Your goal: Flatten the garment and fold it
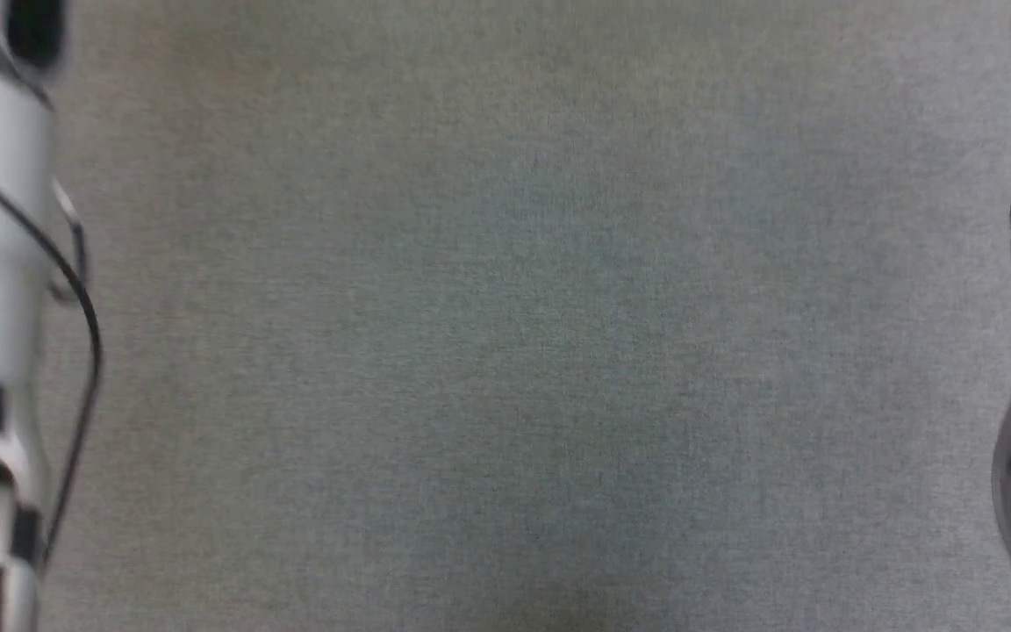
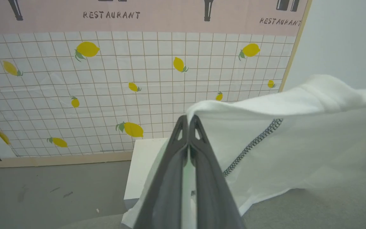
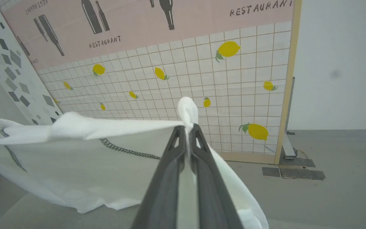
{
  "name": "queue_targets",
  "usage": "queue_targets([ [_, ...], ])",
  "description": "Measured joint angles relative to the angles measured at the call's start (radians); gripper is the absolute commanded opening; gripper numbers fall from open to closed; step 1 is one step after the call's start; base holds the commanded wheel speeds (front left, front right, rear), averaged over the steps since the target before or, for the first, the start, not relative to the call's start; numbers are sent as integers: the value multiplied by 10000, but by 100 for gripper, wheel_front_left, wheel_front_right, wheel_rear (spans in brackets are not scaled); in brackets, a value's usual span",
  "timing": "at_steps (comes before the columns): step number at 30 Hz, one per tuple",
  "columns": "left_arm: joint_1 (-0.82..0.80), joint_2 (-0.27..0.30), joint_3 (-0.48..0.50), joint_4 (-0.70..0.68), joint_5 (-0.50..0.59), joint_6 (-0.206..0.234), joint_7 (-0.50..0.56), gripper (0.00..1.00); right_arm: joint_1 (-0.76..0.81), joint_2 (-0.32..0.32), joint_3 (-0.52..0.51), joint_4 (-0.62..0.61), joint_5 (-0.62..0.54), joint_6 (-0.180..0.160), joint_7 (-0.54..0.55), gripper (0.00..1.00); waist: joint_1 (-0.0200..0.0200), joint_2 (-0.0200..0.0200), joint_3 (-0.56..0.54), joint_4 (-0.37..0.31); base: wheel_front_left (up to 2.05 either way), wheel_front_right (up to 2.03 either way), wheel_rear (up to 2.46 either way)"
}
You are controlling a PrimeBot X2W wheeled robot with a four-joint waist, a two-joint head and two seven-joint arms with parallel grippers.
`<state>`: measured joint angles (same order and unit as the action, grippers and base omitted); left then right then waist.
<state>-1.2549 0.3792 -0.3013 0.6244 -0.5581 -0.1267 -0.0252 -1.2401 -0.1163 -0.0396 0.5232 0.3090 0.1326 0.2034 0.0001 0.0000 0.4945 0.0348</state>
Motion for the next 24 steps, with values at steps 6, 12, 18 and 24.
queue_targets([
  [6,4124,61,-67,-2564,-886,286,466,0,4041,-525,-102,-1988,1009,2,368,0,-1,0,-1046,124,0,0,0],
  [12,8321,73,-504,-5135,-1250,1400,1262,0,8472,-552,-817,-3942,1221,2,1538,0,-2,0,-2283,264,0,0,0],
  [18,11018,17,-844,-6205,-1593,2368,1864,0,11251,-192,-1081,-5269,727,2,2491,0,-2,0,-3327,413,0,0,0],
  [24,12501,328,-1150,-6721,-1707,3049,2857,0,12617,-173,-869,-5843,176,2,3382,0,-3,0,-4091,489,0,0,0],
])
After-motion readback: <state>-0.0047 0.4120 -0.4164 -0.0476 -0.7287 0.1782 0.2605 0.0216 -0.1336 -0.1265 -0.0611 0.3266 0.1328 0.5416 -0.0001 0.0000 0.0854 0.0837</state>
